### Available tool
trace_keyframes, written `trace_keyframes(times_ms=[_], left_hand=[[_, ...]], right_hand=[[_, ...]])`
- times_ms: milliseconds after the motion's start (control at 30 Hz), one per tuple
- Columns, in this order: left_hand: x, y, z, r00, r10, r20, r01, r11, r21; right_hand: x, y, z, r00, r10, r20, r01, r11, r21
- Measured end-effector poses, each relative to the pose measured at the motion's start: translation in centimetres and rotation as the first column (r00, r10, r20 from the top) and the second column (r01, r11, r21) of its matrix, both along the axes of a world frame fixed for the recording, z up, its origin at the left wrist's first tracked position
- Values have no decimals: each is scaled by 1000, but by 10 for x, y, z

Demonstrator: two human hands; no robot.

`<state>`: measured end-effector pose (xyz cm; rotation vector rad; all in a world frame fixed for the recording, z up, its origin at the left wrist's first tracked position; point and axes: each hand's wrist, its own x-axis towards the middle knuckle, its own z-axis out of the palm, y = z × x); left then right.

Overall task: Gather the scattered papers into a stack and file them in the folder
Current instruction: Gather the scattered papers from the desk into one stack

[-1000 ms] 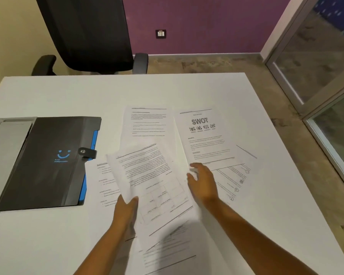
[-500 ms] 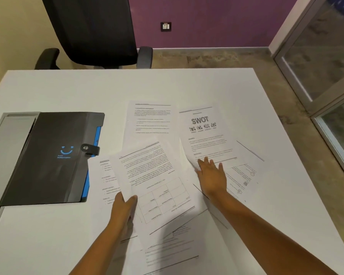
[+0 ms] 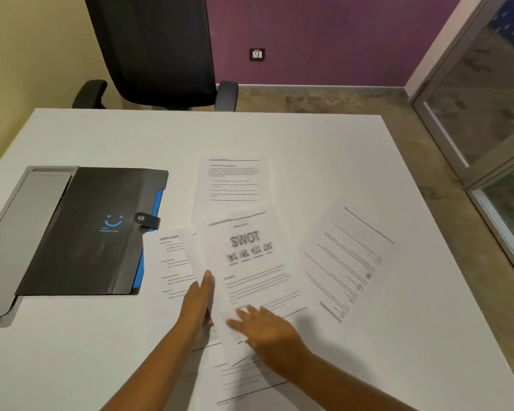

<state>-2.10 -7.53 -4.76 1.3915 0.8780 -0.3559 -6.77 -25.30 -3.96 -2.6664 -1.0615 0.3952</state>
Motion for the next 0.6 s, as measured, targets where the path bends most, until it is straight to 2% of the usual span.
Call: trace_keyframes(times_ms=[100, 133, 233, 333, 400, 467, 500, 533, 600], left_hand=[[-6, -2, 2, 993, -87, 84, 90, 995, -33], [-7, -3, 4, 988, -122, 96, 122, 993, 2], [-7, -3, 13, 983, -146, 113, 137, 987, 82], [-6, 2, 23, 974, -159, 163, 146, 985, 88], [-6, 7, 30, 966, -173, 190, 160, 984, 83], [-5, 10, 40, 956, -177, 235, 169, 984, 53], [-3, 11, 46, 947, -187, 262, 181, 982, 48], [-2, 11, 52, 937, -199, 288, 193, 980, 49], [2, 11, 63, 915, -203, 348, 200, 979, 45]], right_hand=[[-8, 0, -4, 995, 79, -64, -82, 995, -49], [-6, -3, -3, 984, 57, -166, -61, 998, -16], [3, -14, 2, 931, -139, -337, 218, 953, 209], [23, -31, 13, 820, -473, -322, 568, 745, 350], [45, -40, 24, 652, -655, -381, 755, 518, 401], [66, -49, 39, 508, -641, -575, 852, 276, 446], [75, -53, 47, 483, -558, -675, 868, 201, 454], [81, -56, 56, 480, -474, -738, 874, 183, 451], [88, -56, 69, 511, -394, -764, 860, 240, 451]])
